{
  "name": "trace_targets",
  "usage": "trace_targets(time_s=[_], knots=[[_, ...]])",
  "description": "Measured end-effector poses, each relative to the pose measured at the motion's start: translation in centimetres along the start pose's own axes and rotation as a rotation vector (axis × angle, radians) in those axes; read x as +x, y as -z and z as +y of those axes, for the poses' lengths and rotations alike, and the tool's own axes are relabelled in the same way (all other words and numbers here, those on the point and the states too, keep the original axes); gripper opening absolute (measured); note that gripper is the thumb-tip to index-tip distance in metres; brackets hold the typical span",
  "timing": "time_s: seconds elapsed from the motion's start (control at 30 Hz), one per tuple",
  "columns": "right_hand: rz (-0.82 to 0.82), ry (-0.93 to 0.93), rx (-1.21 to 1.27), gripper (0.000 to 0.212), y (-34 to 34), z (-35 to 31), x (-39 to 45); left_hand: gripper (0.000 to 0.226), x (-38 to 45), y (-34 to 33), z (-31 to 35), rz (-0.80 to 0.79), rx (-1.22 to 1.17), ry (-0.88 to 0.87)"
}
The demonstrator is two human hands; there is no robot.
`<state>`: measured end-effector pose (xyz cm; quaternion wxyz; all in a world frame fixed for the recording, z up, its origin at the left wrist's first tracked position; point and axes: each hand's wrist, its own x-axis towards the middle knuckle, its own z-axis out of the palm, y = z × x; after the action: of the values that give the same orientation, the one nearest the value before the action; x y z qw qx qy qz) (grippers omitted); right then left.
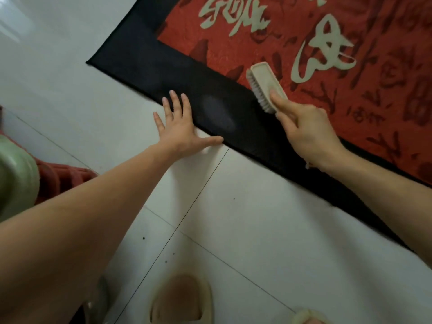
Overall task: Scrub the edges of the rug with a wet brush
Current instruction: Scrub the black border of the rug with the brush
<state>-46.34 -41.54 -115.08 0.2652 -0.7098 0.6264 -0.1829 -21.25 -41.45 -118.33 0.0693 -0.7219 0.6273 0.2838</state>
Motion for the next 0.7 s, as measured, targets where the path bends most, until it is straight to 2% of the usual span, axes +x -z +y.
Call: trace_targets(time_s=[0.07,0.13,0.23,0.27,0.37,0.4,0.53,0.57,0.63,0.67,0.7], knots=[[-0.006,-0.057,-0.028,0.044,-2.9,-1.0,1.5,0.093,-0.1,0.5,-1.5,-0.006,0.007,-0.049],[-0.118,-0.021,-0.097,0.049,-5.9,-2.8,-0.4,0.068,0.1,0.9,-2.3,-0.01,0.042,-0.079],[-0.395,0.195,-0.112,0.052,-5.7,-4.3,-4.5,0.066,0.1,1.3,-2.5,-0.034,0.098,-0.11],[-0.378,0.199,-0.127,0.05,-4.7,-4.0,-3.8,0.067,0.0,1.3,-2.6,-0.031,0.108,-0.115],[-0.097,-0.057,-0.118,0.046,-3.2,-2.1,-0.9,0.067,0.1,1.3,-2.5,-0.023,0.103,-0.109],[-0.085,-0.08,-0.129,0.047,-3.5,-2.5,-1.3,0.066,0.2,1.4,-2.6,-0.027,0.102,-0.104],[-0.471,0.181,-0.112,0.05,-4.1,-5.4,-5.7,0.063,0.3,2.0,-2.9,-0.06,0.117,-0.113],[-0.416,0.166,-0.142,0.048,-3.3,-4.9,-4.9,0.062,0.3,2.1,-2.8,-0.062,0.113,-0.113],[-0.141,-0.036,-0.067,0.045,-2.7,-2.8,-2.5,0.057,0.3,2.1,-2.6,-0.059,0.108,-0.101],[-0.06,-0.117,-0.083,0.045,-3.0,-2.5,-2.2,0.056,0.3,2.1,-2.5,-0.063,0.11,-0.094],[-0.073,-0.118,-0.113,0.047,-3.6,-3.1,-2.8,0.056,0.3,2.2,-2.4,-0.07,0.114,-0.085]])
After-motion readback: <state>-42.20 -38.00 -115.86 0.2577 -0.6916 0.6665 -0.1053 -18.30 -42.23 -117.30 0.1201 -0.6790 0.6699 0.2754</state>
